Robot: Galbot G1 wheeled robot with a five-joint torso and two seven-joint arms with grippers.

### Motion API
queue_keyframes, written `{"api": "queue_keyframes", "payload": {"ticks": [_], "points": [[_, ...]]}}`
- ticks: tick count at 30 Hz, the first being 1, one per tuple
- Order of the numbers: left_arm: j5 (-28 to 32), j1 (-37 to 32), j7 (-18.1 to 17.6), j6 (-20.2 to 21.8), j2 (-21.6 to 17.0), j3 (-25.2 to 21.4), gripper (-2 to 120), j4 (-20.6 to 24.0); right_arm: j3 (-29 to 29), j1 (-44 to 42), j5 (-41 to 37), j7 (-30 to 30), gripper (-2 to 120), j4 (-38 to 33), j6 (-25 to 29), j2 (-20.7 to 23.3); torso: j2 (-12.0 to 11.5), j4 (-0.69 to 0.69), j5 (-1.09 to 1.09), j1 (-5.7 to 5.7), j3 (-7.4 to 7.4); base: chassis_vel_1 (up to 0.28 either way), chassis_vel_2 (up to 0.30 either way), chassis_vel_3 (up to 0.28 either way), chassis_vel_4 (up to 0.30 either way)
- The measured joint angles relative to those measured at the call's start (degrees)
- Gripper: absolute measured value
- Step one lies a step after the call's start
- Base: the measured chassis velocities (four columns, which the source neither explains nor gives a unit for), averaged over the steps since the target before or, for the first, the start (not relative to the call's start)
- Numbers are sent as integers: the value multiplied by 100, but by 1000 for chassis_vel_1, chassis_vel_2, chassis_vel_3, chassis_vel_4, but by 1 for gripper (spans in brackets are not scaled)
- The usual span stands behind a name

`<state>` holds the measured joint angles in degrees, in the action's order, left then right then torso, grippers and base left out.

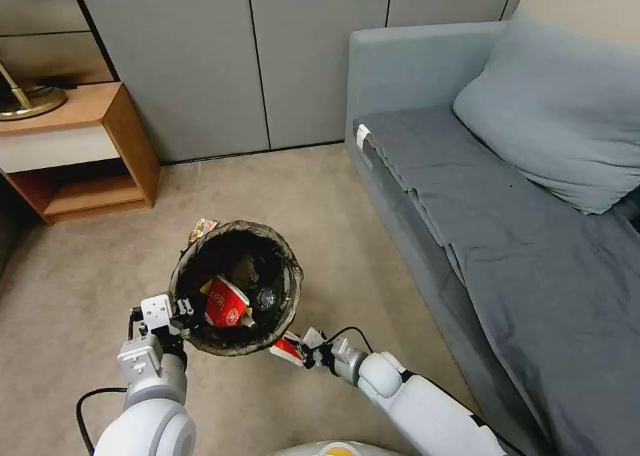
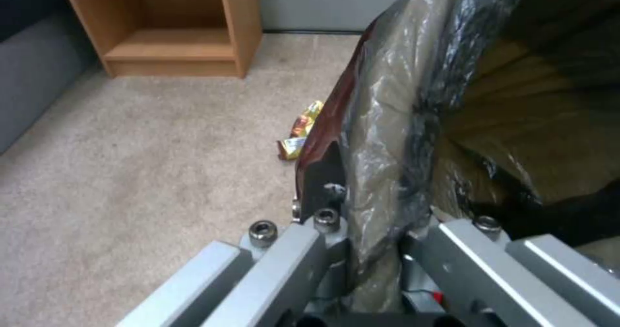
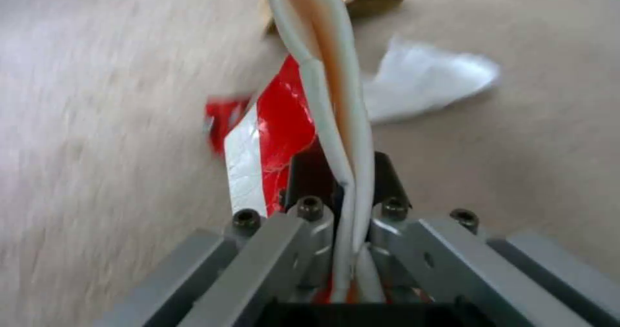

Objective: Pick up the trash bin, then pick up the garbage from the floor and place it into the trash bin.

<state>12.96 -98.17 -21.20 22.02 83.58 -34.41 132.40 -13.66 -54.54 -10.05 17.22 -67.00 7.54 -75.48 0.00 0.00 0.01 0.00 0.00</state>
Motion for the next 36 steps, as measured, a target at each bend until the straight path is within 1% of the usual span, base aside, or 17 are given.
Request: {"api": "queue_keyframes", "payload": {"ticks": [3,5,7,9,11,12,15,17,19,20,23,25,27,29,31,33,36], "points": [[41,25,0,4,-49,-33,0,-24,374,-294,-222,-130,0,-590,78,214,0,0,1,0,0,0,0,0,0],[46,26,0,4,-55,-34,0,-26,468,-349,-252,-149,0,-688,114,264,0,0,1,0,0,0,0,0,0],[59,25,0,5,-69,-27,0,-27,983,-596,-378,-202,0,-1102,248,465,0,-1,-1,0,0,0,0,0,0],[62,23,3,5,-71,-24,0,-25,1082,-643,-399,-205,0,-1168,268,498,0,0,1,0,0,0,0,0,0],[85,8,3,8,-97,-18,0,24,1643,-880,-446,-206,0,-1464,399,669,0,0,0,0,0,0,0,0,0],[85,8,3,8,-97,-18,0,24,1643,-880,-446,-206,0,-1464,399,669,0,0,0,0,0,0,0,0,0],[131,-4,5,14,-148,-28,0,88,2195,-1057,-535,-200,0,-1633,497,721,0,-1,0,0,0,0,0,0,0],[139,-9,5,15,-158,-30,0,94,2320,-1084,-578,-200,0,-1673,514,711,0,-1,1,0,0,0,0,0,0],[154,-26,9,15,-188,-30,0,102,2863,-1143,-924,-203,0,-1988,561,642,0,1,1,0,0,0,0,0,0],[154,-26,9,15,-188,-30,0,102,2863,-1143,-924,-203,0,-1988,561,642,0,1,1,0,0,0,0,0,0],[155,-25,10,15,-198,-14,0,99,3139,-1171,-1223,-208,0,-2394,561,636,0,1,0,0,0,0,0,0,0],[154,-17,16,15,-216,34,0,48,3419,-1229,-1644,-209,0,-3285,508,719,0,0,0,0,0,0,0,0,0],[152,-15,17,15,-222,50,0,30,3457,-1244,-1731,-209,0,-3525,485,763,0,1,-3,0,0,0,0,0,0],[132,-12,21,15,-246,112,0,-23,3403,-1321,-1937,-267,0,-4368,417,962,0,0,0,0,0,0,0,0,0],[128,-11,22,15,-249,122,0,-31,3361,-1334,-1951,-289,0,-4501,413,991,0,0,0,0,0,0,0,0,0],[100,-12,28,15,-258,203,0,-74,2885,-1446,-1968,-527,0,-5315,343,1171,0,1,-1,0,0,0,0,0,0],[76,-34,30,13,-266,255,0,-88,2511,-1562,-1911,-701,0,-5714,251,1232,0,1,-2,0,0,0,0,0,0]]}}
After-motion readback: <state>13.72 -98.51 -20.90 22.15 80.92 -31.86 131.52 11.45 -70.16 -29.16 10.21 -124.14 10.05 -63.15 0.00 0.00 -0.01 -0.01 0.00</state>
